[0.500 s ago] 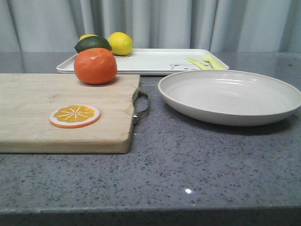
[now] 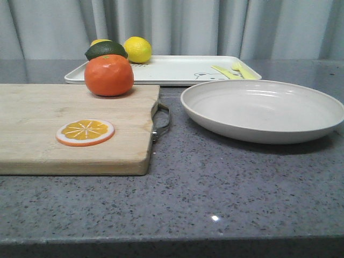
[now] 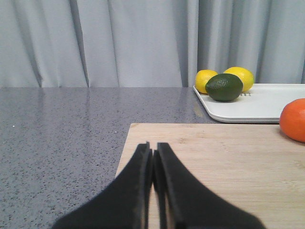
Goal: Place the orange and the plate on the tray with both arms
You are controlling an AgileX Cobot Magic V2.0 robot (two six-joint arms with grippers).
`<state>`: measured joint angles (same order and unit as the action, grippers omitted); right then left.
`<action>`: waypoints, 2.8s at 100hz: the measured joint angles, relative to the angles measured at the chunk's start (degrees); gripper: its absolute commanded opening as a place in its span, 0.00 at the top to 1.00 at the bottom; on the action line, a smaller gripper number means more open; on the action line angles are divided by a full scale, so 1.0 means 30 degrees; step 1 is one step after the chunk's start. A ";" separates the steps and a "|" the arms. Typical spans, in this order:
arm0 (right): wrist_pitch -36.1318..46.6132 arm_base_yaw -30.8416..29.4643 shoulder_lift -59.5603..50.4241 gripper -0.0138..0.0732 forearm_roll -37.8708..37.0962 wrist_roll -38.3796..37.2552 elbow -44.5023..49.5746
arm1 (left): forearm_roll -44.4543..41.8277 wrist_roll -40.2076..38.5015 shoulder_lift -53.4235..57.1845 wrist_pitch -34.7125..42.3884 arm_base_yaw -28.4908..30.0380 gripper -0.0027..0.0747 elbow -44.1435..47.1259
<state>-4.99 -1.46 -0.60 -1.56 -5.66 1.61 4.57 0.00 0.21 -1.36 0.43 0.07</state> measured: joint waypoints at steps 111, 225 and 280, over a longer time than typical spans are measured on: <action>0.0027 0.0000 0.0095 0.91 0.0000 0.0000 -0.1160 | 0.0000 0.0000 0.0000 0.1340 0.0000 0.99 -0.0535; -0.2737 0.0000 1.2069 0.91 0.0000 0.0000 -0.9714 | 0.0000 0.0000 -1.0407 0.1432 0.0000 0.99 -0.7813; -0.2439 0.0000 1.2069 0.91 0.0000 0.0000 -0.9720 | 0.0062 0.0000 -1.2495 -0.1438 0.0000 0.98 -0.9866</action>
<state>-12.31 -1.46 35.61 -1.56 -5.66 -27.55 4.76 0.00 -37.28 -5.67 0.43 -29.53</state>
